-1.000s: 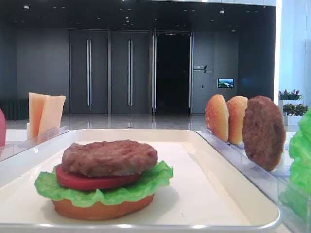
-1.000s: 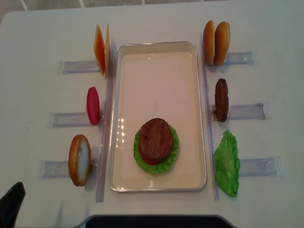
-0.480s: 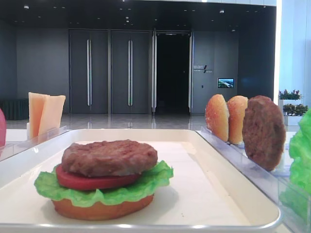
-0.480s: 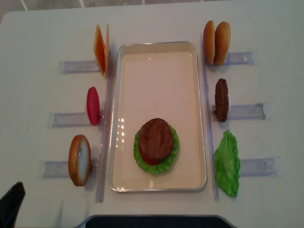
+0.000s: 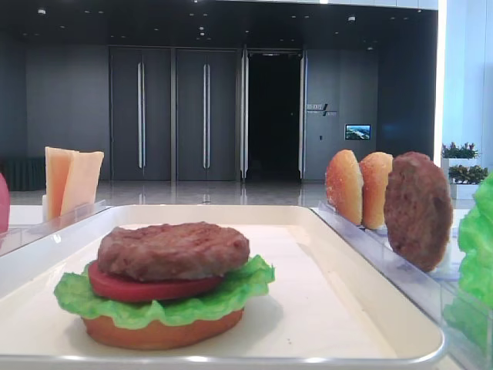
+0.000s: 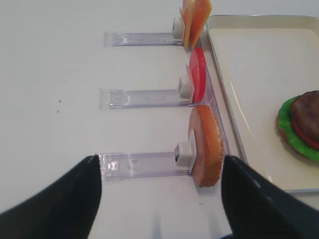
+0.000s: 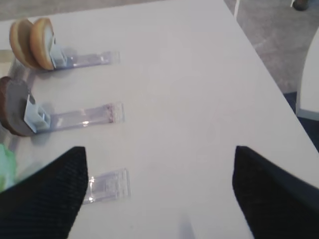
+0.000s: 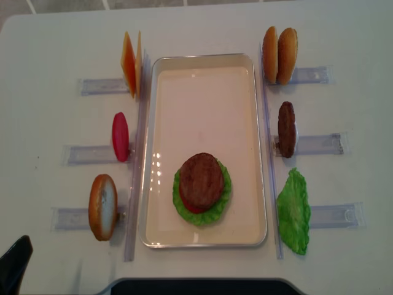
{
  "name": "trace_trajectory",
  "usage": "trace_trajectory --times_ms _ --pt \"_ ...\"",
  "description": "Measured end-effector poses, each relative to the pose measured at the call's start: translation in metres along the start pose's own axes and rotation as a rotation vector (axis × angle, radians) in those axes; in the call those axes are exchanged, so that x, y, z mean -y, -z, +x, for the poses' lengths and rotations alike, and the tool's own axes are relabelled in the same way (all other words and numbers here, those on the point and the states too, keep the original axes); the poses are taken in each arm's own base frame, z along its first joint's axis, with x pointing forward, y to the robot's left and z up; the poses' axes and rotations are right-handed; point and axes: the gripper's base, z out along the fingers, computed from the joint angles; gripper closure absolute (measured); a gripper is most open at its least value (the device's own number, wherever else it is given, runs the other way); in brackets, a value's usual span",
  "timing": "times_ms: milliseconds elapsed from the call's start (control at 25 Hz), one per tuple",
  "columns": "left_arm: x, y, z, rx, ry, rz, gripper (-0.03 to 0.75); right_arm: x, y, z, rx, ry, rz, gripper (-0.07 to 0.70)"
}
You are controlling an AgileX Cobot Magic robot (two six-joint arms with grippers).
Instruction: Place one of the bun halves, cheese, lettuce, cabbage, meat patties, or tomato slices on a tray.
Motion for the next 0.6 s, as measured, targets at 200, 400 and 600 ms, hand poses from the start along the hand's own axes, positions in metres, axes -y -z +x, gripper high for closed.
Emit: trace_trajectory --times_ms 200,400,600 --pt "0.0000 0.0000 0.0000 0.000 0.000 0.000 0.145 0.0003 -0.0004 0.0006 -0.005 0.005 0.004 0.041" --pt "0.0000 0.0000 0.0000 0.000 0.000 0.000 0.146 -0.0006 -0.0006 0.0010 -0.008 0.000 -0.006 0.041" --pt "0.0000 0.0000 0.0000 0.000 0.000 0.000 0.146 -0.0007 -0.0006 0.0010 -0.008 0.000 -0.007 0.041"
